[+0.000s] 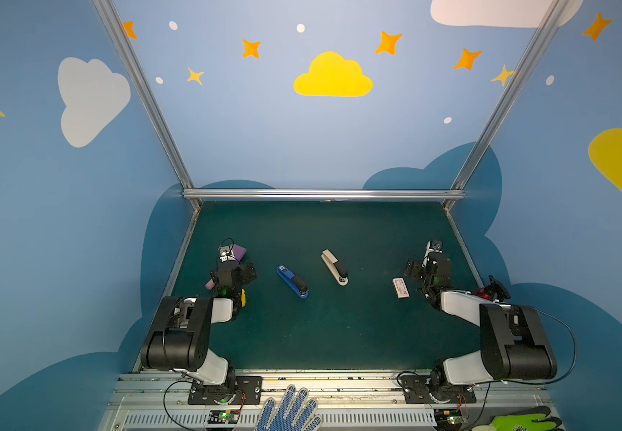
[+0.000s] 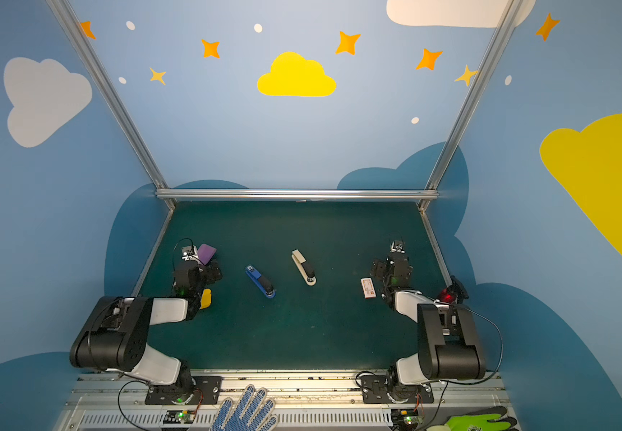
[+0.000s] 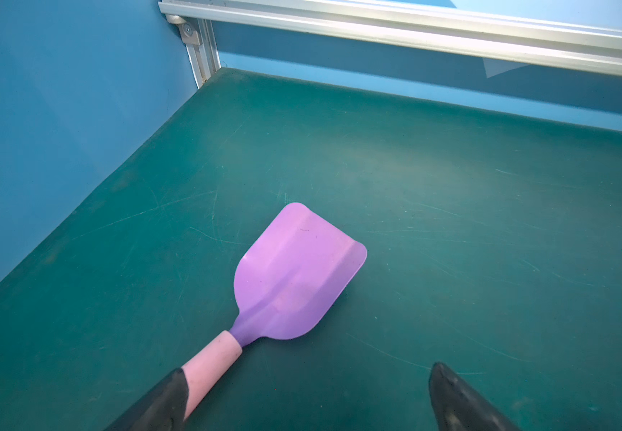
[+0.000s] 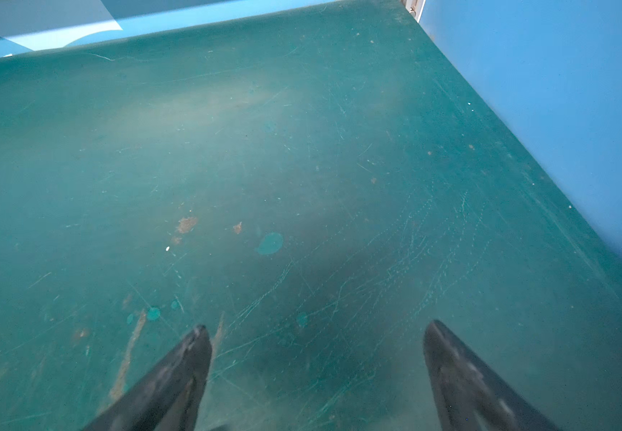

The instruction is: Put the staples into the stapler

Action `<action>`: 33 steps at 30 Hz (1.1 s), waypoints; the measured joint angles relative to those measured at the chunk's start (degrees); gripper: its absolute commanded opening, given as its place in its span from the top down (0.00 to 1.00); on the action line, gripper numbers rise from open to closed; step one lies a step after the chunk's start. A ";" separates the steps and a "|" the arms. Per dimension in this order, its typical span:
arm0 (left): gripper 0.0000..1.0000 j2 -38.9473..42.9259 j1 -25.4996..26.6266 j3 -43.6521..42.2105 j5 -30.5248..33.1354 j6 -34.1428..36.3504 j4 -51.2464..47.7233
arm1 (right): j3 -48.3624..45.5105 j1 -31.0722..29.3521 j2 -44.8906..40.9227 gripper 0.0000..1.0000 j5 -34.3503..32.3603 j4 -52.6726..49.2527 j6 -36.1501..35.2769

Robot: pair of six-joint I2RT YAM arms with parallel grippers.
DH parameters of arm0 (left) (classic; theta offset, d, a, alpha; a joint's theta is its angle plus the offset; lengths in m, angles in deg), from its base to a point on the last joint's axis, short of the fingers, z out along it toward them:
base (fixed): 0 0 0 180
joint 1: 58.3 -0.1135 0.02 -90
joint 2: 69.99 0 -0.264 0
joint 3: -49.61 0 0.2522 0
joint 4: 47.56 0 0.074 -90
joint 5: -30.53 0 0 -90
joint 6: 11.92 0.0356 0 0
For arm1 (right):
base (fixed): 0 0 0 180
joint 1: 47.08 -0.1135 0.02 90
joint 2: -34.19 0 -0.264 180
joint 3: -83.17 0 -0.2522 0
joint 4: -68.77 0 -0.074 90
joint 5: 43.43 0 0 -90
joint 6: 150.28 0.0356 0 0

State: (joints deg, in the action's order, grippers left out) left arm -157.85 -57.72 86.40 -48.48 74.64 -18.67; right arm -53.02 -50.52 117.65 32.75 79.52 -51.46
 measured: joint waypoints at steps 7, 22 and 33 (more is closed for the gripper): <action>0.00 0.00 0.00 0.00 0.00 -0.02 0.00 | 0.00 0.00 0.00 0.11 0.00 0.00 0.00; 0.00 7.50 -0.48 9.49 0.44 -1.38 -15.87 | -1.14 -1.44 -4.50 0.11 -0.96 -0.72 -1.62; 0.01 16.81 -3.58 19.63 -11.78 -25.14 -33.81 | 13.11 1.18 -17.38 0.40 7.58 -20.20 13.79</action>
State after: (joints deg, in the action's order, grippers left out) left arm -141.04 -61.30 106.03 -60.26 49.50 -52.48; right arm -39.91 -49.34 100.27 40.33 59.33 -37.67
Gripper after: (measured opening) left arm 0.995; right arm 0.721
